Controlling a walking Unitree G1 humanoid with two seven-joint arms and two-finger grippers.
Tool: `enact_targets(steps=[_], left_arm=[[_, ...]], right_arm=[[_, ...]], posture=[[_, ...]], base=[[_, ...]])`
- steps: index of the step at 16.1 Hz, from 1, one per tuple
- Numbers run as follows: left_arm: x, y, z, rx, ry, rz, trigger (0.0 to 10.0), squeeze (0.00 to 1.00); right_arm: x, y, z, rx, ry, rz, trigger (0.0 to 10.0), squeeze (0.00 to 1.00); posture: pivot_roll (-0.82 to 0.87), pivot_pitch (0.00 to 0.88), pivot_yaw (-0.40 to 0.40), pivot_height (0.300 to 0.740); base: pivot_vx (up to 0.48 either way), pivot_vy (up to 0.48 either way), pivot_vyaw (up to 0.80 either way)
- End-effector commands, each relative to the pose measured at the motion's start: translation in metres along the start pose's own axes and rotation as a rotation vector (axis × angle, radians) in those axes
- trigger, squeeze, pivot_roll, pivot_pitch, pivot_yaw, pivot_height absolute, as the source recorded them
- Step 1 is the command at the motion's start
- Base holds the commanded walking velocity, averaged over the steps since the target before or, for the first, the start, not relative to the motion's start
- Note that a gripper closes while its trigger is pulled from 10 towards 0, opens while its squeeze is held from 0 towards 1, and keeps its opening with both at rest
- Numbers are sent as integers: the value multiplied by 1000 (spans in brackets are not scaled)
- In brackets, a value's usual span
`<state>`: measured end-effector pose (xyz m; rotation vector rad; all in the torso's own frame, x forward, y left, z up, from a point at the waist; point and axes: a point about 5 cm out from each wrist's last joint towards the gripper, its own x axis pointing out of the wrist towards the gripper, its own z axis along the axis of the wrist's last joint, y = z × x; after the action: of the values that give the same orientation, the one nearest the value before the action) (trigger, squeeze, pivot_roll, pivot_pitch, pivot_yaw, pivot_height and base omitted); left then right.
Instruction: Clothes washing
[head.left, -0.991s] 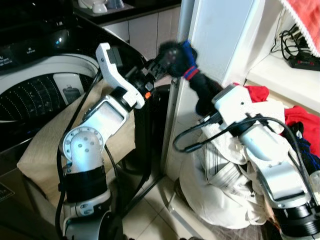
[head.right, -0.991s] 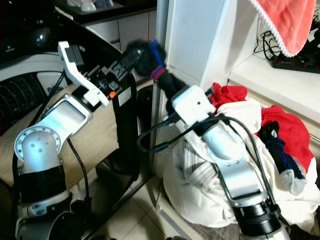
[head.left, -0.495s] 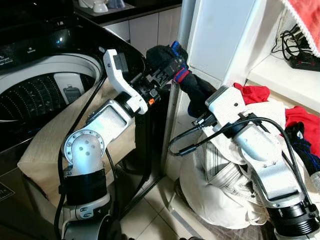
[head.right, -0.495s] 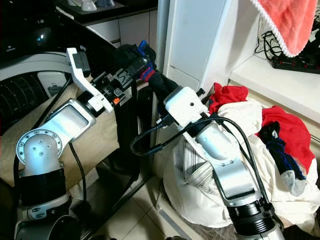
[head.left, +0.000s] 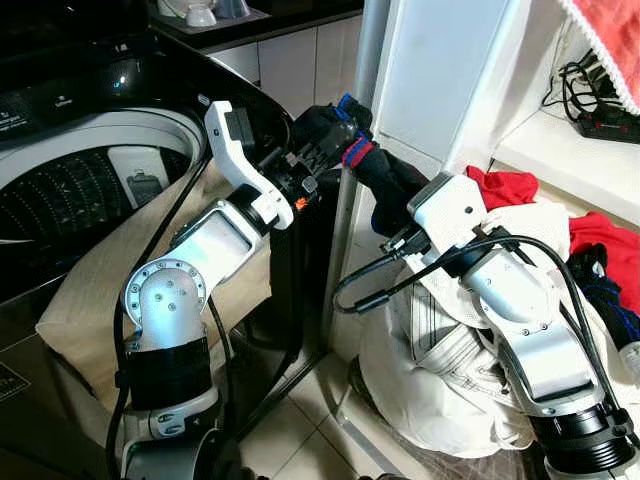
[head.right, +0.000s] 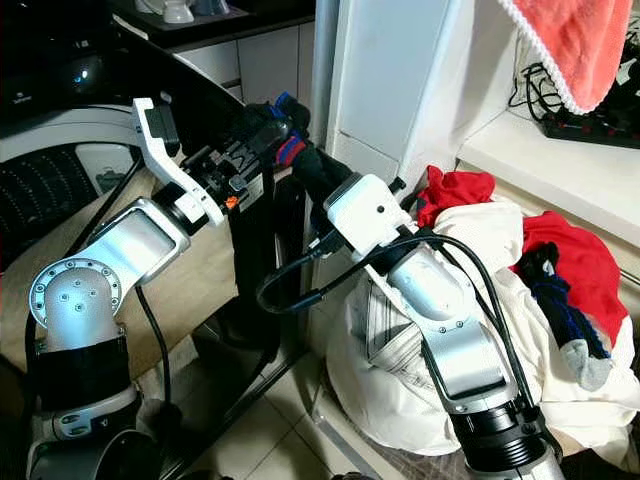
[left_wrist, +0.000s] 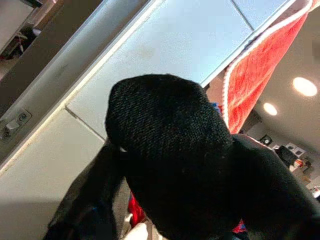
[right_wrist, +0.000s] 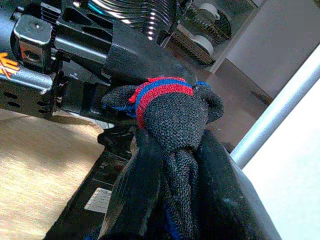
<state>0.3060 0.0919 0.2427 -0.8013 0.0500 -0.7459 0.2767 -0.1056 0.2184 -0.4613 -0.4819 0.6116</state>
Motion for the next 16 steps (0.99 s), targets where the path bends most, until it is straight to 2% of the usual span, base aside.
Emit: enact_targets(steps=[1, 4, 11, 12, 13, 14, 16], left_arm=[[0, -3, -1, -8, 2, -14, 0, 0], [0, -10, -1, -4, 4, -63, 0, 0], [0, -9, -1, 9, 12, -55, 0, 0], [1, -9, -1, 8, 10, -53, 0, 0], [1, -9, -1, 7, 10, -51, 0, 0], [1, -8, -1, 4, 6, -50, 0, 0], [2, -8, 2, 5, 1, -48, 0, 0]], right_arm=[[1, 0, 6, -15, -31, 10, 0, 0], [1, -1, 6, -14, -30, 7, 0, 0], [2, -1, 5, -20, -23, 25, 0, 0], [3, -2, 5, -19, -23, 27, 2471, 0], [3, -2, 5, -19, -22, 27, 5765, 0], [3, -1, 4, -6, -22, 36, 10000, 1000], [4, 2, 5, 24, -30, 59, 10000, 1000]], posture=[[-63, 0, -27, 740], [-65, 0, -26, 740], [-63, 0, -30, 740], [-63, 0, -31, 740], [-63, 0, -31, 740], [-61, 0, -29, 740], [-58, 0, -24, 740]], base=[[0, 0, 0], [0, 0, 0], [0, 0, 0], [0, 0, 0], [0, 0, 0], [0, 0, 0], [0, 0, 0]])
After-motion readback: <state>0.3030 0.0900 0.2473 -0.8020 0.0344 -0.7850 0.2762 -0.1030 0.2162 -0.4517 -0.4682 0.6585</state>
